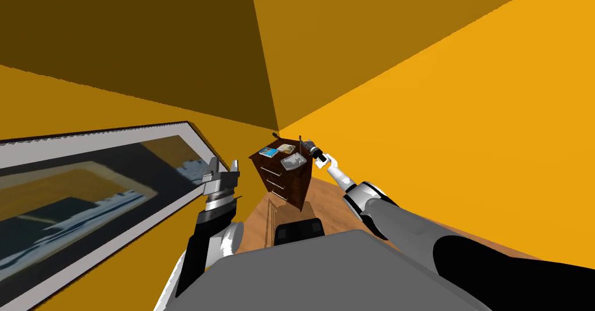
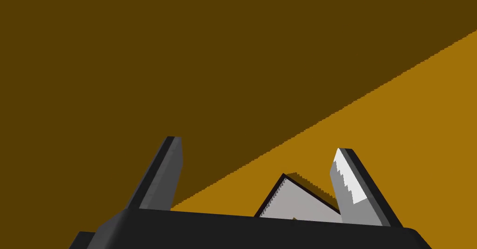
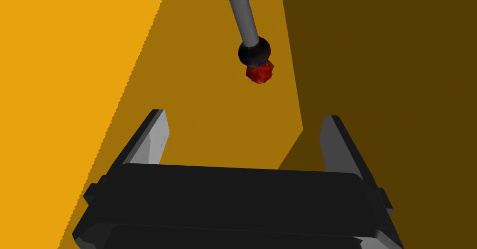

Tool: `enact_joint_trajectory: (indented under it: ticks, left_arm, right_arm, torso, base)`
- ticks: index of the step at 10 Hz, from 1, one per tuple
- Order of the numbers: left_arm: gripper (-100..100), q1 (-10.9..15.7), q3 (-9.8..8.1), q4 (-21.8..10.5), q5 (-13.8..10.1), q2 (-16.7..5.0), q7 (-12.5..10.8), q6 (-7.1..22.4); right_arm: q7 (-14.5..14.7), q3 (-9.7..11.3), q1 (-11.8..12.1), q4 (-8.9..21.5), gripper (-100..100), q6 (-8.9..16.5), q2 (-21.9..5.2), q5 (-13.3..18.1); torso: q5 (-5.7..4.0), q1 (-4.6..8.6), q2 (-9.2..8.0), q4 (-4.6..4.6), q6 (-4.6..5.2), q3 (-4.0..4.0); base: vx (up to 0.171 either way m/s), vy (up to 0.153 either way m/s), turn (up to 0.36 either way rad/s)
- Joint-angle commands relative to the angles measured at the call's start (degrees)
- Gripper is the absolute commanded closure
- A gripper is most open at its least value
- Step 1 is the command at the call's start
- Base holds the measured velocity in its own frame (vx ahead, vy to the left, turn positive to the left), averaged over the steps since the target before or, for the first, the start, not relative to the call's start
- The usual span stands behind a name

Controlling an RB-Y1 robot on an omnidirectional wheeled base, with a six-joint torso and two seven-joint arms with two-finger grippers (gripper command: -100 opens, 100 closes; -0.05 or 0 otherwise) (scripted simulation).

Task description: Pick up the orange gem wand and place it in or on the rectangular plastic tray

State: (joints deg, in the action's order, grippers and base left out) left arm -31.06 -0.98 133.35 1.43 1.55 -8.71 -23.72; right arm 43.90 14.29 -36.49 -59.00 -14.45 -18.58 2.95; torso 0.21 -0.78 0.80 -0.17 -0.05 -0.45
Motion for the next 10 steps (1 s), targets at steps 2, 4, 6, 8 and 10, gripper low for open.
enact_joint_trajectory:
  ticks: [2, 4, 6, 8, 10]
  left_arm:
    - [0, 0.0, 0.0, 0.0, 0.0, 0.0, 0.0, 0.0]
    - [0, 0.0, 0.0, 0.0, 0.0, 0.0, 0.0, 0.0]
    - [0, 0.0, 0.0, 0.0, 0.0, 0.0, 0.0, 0.0]
    - [0, 0.0, 0.0, 0.0, 0.0, 0.0, 0.0, 0.0]
    - [0, 0.0, 0.0, 0.0, 0.0, 0.0, 0.0, 0.0]
  right_arm:
    - [3.3, -0.7, -2.1, 4.5, -100, 0.3, -1.0, -0.4]
    - [5.3, -1.2, -2.9, 6.9, -100, 0.9, -1.6, -0.6]
    - [7.2, -1.8, -3.5, 8.8, -100, 1.4, -2.1, -0.9]
    - [10.6, -2.7, -4.3, 11.9, -100, 2.4, -3.0, -1.3]
    - [13.5, -3.6, -4.6, 14.3, -100, 3.2, -3.7, -1.7]
  torso:
    - [-0.03, 0.16, 0.02, -0.01, -0.04, -0.02]
    - [-0.05, 0.23, 0.07, -0.02, -0.04, -0.04]
    - [0.03, -0.22, 0.21, -0.05, -0.02, -0.13]
    - [-0.04, 0.24, 0.13, -0.03, -0.02, -0.08]
    - [0.0, -0.01, 0.24, -0.07, -0.02, -0.14]
  base:
    - [0.014, 0.174, -0.116]
    - [0.03, 0.164, -0.098]
    - [0.043, 0.258, -0.163]
    - [0.027, 0.162, -0.11]
    - [0.056, 0.241, -0.137]
